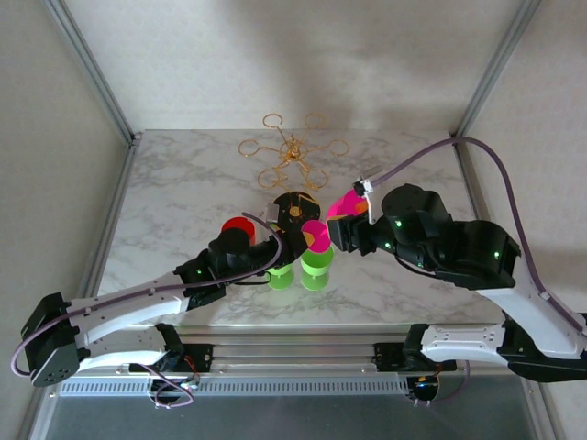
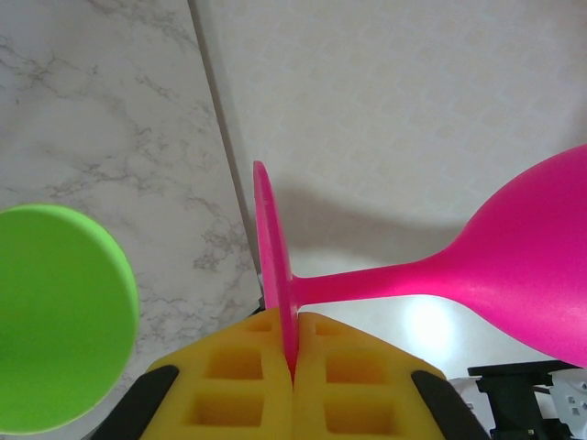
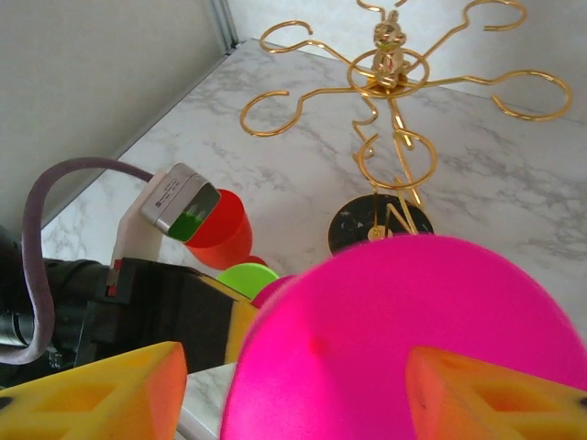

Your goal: Take the wine glass off the wine glass rack

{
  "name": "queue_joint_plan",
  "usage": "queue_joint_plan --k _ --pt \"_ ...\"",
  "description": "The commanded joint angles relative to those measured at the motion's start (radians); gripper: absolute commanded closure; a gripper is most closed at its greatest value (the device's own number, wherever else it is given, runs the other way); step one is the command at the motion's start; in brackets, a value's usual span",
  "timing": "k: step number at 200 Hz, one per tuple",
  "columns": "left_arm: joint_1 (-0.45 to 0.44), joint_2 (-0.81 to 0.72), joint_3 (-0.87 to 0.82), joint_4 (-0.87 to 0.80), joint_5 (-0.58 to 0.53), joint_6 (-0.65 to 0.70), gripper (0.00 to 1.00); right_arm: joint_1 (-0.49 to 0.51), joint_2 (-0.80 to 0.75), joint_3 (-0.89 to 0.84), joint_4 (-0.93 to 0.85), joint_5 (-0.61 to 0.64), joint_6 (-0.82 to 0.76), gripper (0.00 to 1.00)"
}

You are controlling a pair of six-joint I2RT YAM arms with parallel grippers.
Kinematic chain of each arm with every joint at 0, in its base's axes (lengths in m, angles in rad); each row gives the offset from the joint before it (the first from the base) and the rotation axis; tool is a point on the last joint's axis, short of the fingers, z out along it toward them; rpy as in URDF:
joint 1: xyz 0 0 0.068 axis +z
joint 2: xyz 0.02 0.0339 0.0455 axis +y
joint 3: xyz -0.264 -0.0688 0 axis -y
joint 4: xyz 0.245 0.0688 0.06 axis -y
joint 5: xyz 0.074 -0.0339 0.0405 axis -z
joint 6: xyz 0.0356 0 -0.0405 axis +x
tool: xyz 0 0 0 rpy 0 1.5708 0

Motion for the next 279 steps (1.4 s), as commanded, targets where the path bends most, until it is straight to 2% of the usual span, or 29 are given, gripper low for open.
queue_joint_plan --k 1,72,97,142,166,211,244,279 --pt "0.005 -0.024 0.004 -0.004 -0.019 0.021 1.00 -0.011 0.002 -0.007 0.032 -0.050 0.000 0.43" --pt "0.006 -0.014 0.019 -0.005 -0.031 0.026 1.00 -0.019 0.009 -0.031 0.033 -0.064 0.010 0.81" --pt "0.007 -0.014 0.026 -0.005 -0.037 0.029 1.00 -0.023 0.011 -0.040 0.030 -0.069 0.014 1.00" --pt "0.009 -0.012 0.037 -0.038 -0.049 0.029 1.00 -0.025 0.005 -0.056 0.035 -0.074 0.016 1.00" --pt "0.009 -0.014 0.048 -0.048 -0.058 0.029 0.91 -0.025 -0.002 -0.056 0.023 -0.055 0.014 1.00" --pt "0.009 -0.007 0.085 -0.097 -0.076 0.048 0.84 -0.027 -0.015 -0.041 -0.018 0.009 0.005 1.00" --pt "0.009 -0.009 0.113 -0.148 -0.098 0.068 0.82 -0.029 -0.018 -0.036 -0.078 0.092 0.007 1.00" --pt "0.004 -0.016 0.158 -0.245 -0.137 0.107 0.82 -0.072 -0.023 -0.065 -0.111 0.100 0.023 1.00"
